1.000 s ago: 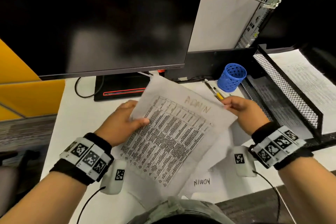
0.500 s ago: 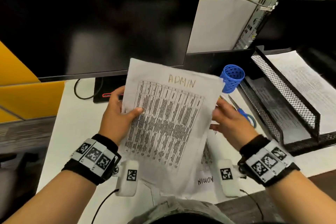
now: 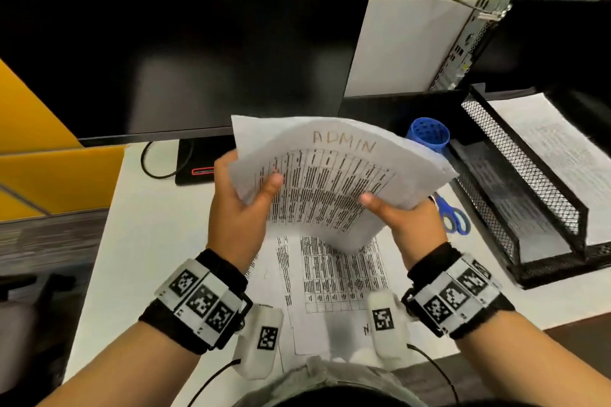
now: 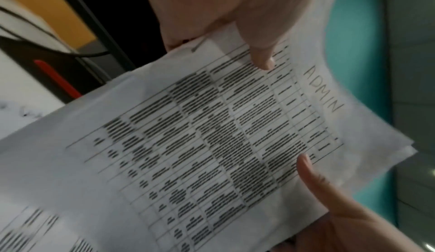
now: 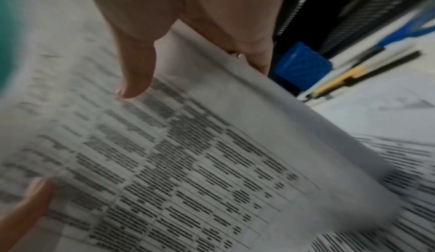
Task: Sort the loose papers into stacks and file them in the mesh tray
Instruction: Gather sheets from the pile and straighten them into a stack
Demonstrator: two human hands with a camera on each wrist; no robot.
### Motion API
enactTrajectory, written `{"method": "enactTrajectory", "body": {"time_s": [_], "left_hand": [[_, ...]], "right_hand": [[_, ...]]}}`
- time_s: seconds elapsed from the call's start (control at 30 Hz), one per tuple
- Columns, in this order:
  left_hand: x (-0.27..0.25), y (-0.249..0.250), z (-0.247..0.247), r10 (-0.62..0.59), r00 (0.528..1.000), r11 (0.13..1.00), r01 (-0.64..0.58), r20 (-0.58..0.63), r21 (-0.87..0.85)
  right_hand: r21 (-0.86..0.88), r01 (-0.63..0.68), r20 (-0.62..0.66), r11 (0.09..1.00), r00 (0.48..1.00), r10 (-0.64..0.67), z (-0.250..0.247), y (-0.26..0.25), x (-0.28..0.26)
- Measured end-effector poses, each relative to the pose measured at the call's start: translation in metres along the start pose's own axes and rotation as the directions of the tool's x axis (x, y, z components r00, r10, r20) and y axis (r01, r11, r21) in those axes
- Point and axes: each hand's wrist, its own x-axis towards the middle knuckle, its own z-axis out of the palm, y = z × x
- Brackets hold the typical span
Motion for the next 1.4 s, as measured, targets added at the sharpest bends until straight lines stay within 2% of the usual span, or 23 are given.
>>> {"method": "enactTrajectory", "body": {"time_s": [0.1,0.3,0.5,0.63,0.77,1.03,1.13,1.27,1.4], "left_hand": [[0.0,-0.007,0.002,-0.032,0.999,0.999,0.032,-0.019,-0.04],[0.002,-0.003,0.007,-0.01,0.999,0.992,0.004,-0.046,-0.125],[0.006,-0.018,-0.003,-0.065,0.988,0.993,0.05,-0.138,-0.109],[0.014,-0.022,0.001,-0.103,0.99,0.992,0.096,-0.094,-0.084],[0.02,-0.023,0.006,-0.169,0.985,0.985,0.168,-0.023,-0.05],[0.019,-0.016,0.001,-0.174,0.981,0.982,0.179,-0.087,0.053],[0.02,-0.012,-0.002,-0.198,0.974,0.979,0.191,-0.108,-0.068],[0.02,-0.009,-0.003,-0.256,0.962,0.942,0.226,-0.095,-0.247],[0.016,-0.014,-0.001,-0.281,0.96,0.949,0.274,-0.019,-0.155]], "right_hand": [[0.025,-0.087,0.014,0.996,0.996,0.086,0.002,0.012,0.002],[0.056,-0.006,0.066,0.998,0.998,0.003,0.006,0.006,0.004],[0.034,-0.088,0.041,0.996,0.995,0.087,-0.002,0.019,0.004],[-0.05,-0.121,-0.015,0.991,0.993,0.12,0.005,0.021,0.009],[-0.13,-0.137,-0.017,0.982,0.991,0.135,0.014,0.021,0.013],[-0.086,-0.124,0.007,0.988,0.992,0.126,-0.004,0.018,0.015],[-0.187,-0.18,0.054,0.966,0.98,0.193,-0.024,0.026,0.013],[-0.388,-0.233,0.161,0.892,0.935,0.315,-0.043,0.04,0.003],[-0.384,-0.286,0.137,0.878,0.923,0.36,-0.058,0.051,-0.004]]}}
